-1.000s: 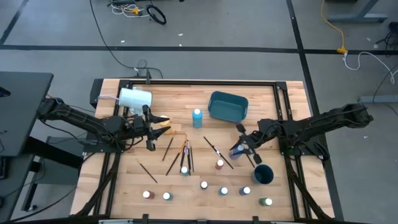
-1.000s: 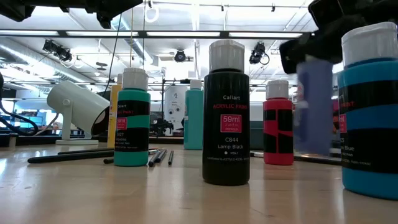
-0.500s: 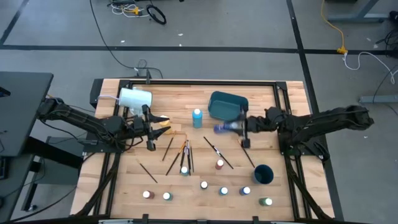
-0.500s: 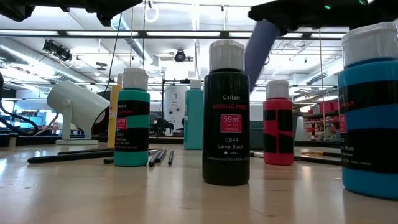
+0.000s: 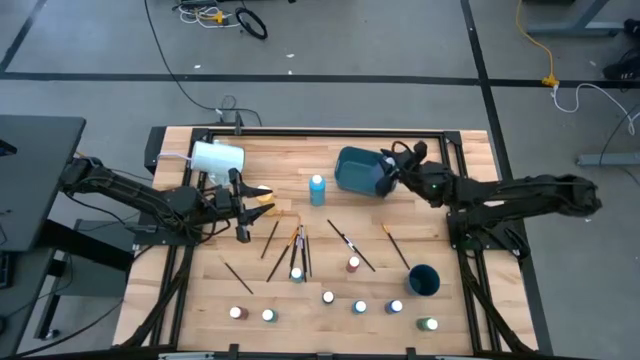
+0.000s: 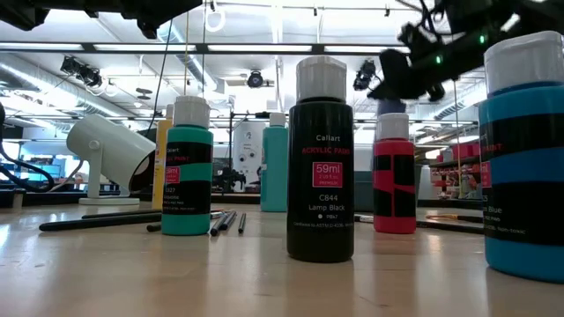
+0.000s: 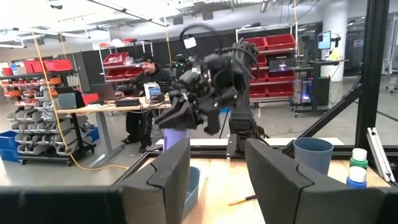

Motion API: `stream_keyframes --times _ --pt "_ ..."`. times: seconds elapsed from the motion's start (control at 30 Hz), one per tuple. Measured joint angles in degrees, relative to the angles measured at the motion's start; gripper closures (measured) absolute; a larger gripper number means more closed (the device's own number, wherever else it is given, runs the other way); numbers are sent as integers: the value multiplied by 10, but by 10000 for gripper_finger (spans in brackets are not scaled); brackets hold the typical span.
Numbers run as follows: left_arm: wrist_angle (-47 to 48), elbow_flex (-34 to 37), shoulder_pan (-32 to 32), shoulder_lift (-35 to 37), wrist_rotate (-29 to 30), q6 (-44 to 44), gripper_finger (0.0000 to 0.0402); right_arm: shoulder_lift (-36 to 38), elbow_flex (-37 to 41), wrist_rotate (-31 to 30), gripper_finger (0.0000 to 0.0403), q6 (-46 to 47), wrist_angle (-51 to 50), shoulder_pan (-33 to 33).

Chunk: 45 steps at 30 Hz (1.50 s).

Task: Pick & Place Paint Supplies
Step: Put the large violet paint bottle into the bin

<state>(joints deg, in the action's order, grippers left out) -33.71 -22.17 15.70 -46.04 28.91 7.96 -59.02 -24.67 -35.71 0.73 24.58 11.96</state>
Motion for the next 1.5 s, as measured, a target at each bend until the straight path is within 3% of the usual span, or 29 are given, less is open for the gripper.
stream_keyframes --times 0.27,0.63,0.97,1.2,1.5 --pt "-1 0 0 0 0 -3 238 0 48 7 303 50 3 61" --pt "-5 0 0 0 0 3 238 -9 66 23 300 74 4 90" --pt "-9 0 0 0 2 28 238 -94 64 21 298 58 98 135" --pt "-9 0 0 0 2 24 238 -112 63 20 302 62 113 140" --pt "-8 0 0 0 2 20 238 -107 68 21 244 19 145 140"
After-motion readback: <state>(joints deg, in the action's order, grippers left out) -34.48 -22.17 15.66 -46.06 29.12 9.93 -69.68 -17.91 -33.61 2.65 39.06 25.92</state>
